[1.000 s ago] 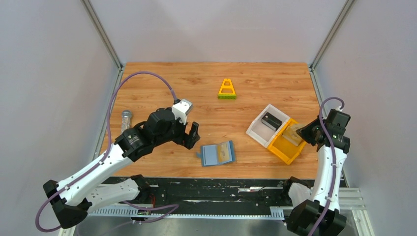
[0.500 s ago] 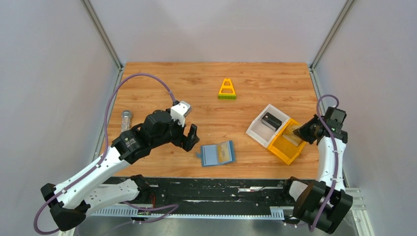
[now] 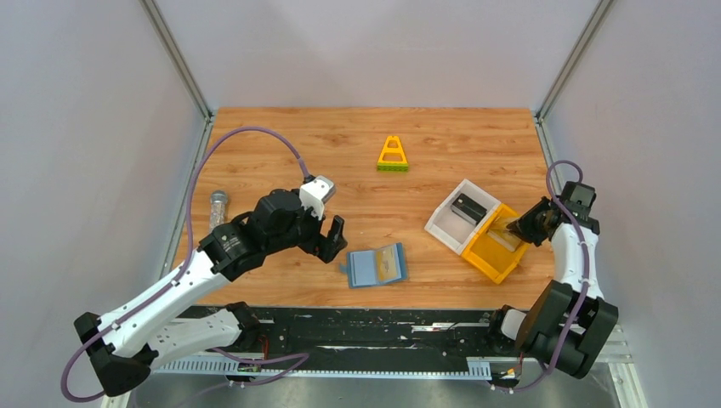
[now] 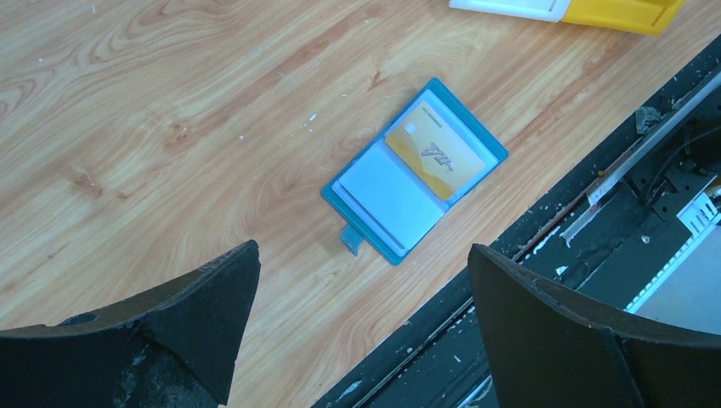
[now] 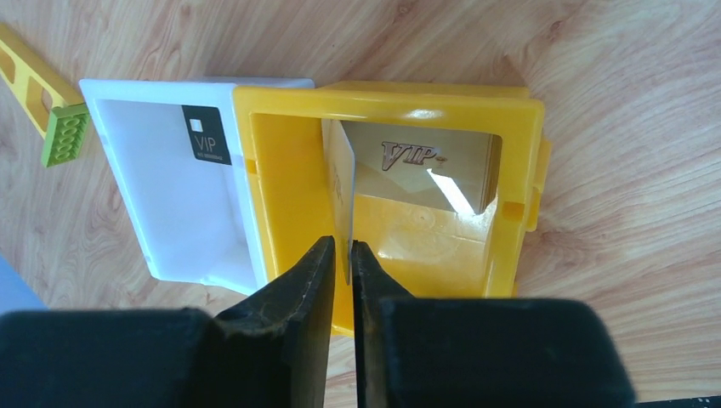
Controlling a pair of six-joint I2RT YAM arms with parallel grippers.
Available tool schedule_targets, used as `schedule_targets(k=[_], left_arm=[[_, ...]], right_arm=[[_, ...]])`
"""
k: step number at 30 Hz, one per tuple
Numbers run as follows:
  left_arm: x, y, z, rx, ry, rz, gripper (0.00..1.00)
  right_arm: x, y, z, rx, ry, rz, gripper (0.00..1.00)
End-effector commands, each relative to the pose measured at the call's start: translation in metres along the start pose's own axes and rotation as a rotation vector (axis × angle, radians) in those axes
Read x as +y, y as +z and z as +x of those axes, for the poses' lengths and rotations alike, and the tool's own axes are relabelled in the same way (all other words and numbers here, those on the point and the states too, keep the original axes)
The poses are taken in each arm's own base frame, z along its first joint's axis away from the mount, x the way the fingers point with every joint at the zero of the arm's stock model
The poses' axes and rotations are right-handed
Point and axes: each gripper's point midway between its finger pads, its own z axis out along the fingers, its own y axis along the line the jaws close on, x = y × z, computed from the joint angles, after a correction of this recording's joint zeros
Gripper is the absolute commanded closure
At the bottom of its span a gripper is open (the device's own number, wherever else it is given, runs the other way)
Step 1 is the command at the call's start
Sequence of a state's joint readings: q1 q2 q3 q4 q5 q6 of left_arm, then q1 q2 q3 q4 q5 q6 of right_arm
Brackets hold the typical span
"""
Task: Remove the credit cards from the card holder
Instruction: Place the credit card in the storage box, then remove the credit card from the card holder.
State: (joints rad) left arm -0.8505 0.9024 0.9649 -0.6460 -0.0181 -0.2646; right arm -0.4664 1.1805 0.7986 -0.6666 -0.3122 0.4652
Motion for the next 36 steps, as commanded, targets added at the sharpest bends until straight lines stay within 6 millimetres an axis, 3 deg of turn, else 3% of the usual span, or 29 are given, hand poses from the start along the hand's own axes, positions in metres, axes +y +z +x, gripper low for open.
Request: schedule_targets(k=[1, 15, 21, 26, 29, 36], left_arm=[[-0.004, 0.0, -0.012, -0.035, 0.003, 0.018, 0.0], [0.001, 0.005, -0.002, 0.012, -0.055, -0.023, 0.0], [0.004, 0.013, 0.009, 0.055, -0.071, -0.046, 0.0], [0.006, 0.021, 0.021, 0.108, -0.074, -0.059, 0.0], [0.003, 0.028, 0.029, 0.148, -0.086, -0.045, 0.0], [-0.009, 0.037, 0.034, 0.151, -0.118, 0.023, 0.04]], right_arm=[[0.001, 0.002, -0.022, -0.068, -0.02, 0.013, 0.81], [-0.019, 0.004, -0.042, -0.12, 0.019, 0.15, 0.74], [-0.026, -0.005, -0.048, -0.14, 0.058, 0.222, 0.71], [-0.017, -0.025, -0.06, -0.193, 0.079, 0.225, 0.67], [0.0, -0.037, -0.063, -0.204, 0.085, 0.158, 0.66], [0.045, -0.048, -0.041, -0.137, 0.008, -0.035, 0.63]])
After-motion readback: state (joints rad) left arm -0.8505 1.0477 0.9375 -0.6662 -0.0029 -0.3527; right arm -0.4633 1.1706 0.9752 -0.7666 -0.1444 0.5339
